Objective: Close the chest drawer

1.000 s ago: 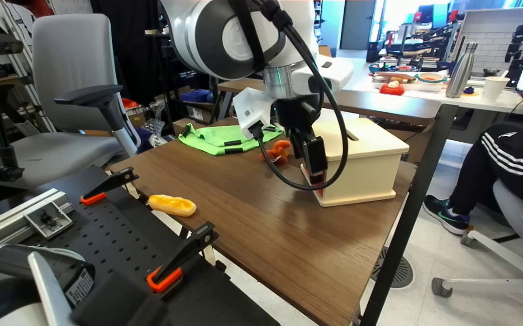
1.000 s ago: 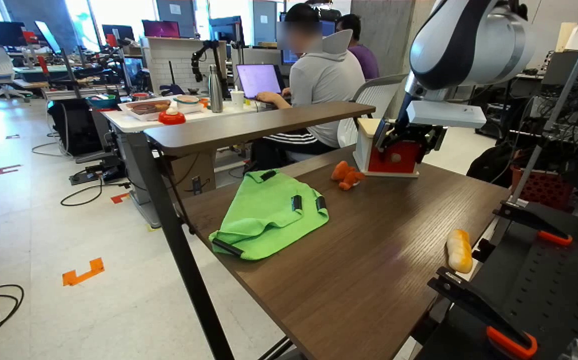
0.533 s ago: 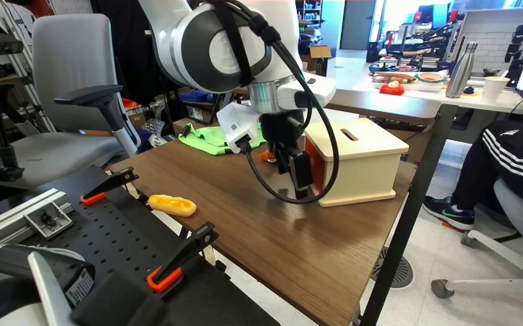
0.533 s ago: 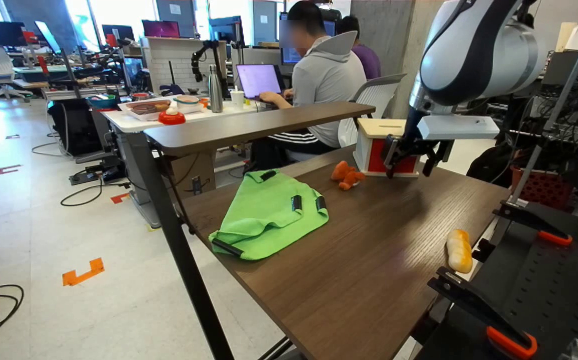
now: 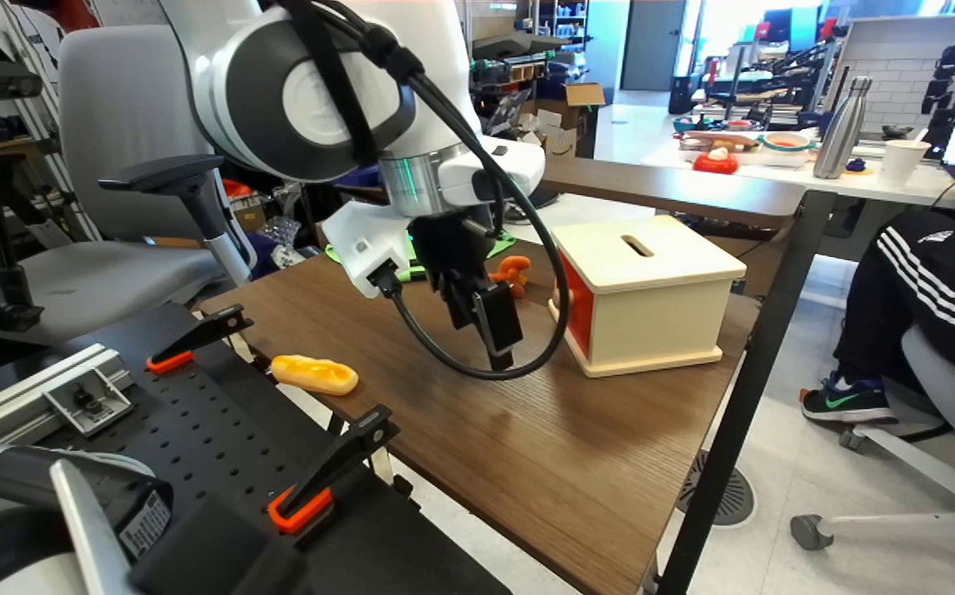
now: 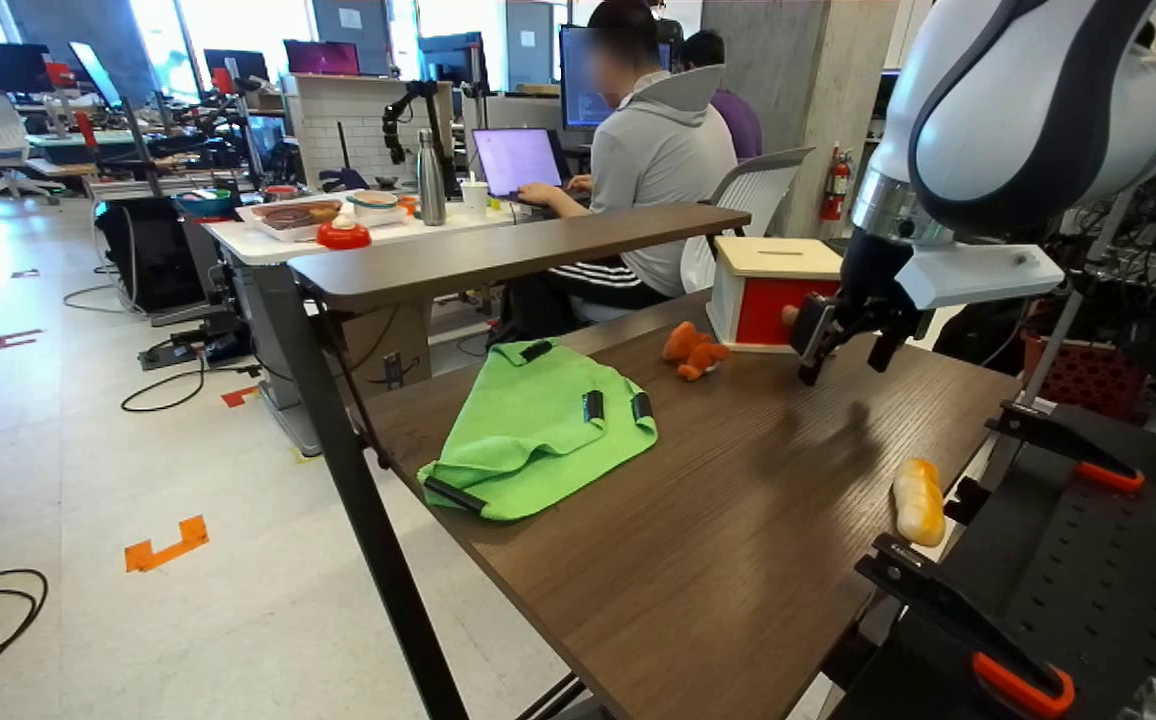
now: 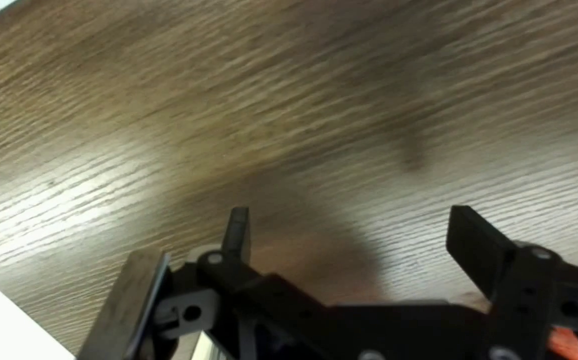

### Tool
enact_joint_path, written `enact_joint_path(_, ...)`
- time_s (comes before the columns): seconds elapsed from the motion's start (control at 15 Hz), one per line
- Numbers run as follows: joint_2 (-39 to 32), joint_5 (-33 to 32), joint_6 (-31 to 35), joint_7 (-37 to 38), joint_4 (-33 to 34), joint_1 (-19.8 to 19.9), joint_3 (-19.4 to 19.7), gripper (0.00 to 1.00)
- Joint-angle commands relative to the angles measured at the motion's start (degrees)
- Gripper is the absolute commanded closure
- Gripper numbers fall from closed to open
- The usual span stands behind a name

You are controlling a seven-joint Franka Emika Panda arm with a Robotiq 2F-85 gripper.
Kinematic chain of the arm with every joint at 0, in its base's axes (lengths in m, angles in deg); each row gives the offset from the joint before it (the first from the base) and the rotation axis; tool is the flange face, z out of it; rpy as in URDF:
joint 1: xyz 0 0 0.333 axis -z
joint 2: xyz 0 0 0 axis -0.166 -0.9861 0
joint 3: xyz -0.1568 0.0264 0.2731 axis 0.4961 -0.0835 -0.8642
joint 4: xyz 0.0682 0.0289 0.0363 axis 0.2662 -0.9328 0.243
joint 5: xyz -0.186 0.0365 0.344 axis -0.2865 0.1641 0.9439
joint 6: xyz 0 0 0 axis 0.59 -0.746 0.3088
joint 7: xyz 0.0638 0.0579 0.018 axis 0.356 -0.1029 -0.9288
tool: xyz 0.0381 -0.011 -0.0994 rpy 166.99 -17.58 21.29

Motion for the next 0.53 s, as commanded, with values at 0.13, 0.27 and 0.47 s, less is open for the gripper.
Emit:
enact_joint_path(0.13, 3.73, 0.43, 1.87, -2.11, -3.52, -0.1, -0.82, 0.0)
enact_joint_path(0.27, 4.65, 0.43, 1.8, -2.19, -4.11, -0.08, -0.91, 0.0)
enact_joint_path(0.47, 3.99, 0.46, 1.8, -2.19, -3.95, -0.1, -0.84, 0.0)
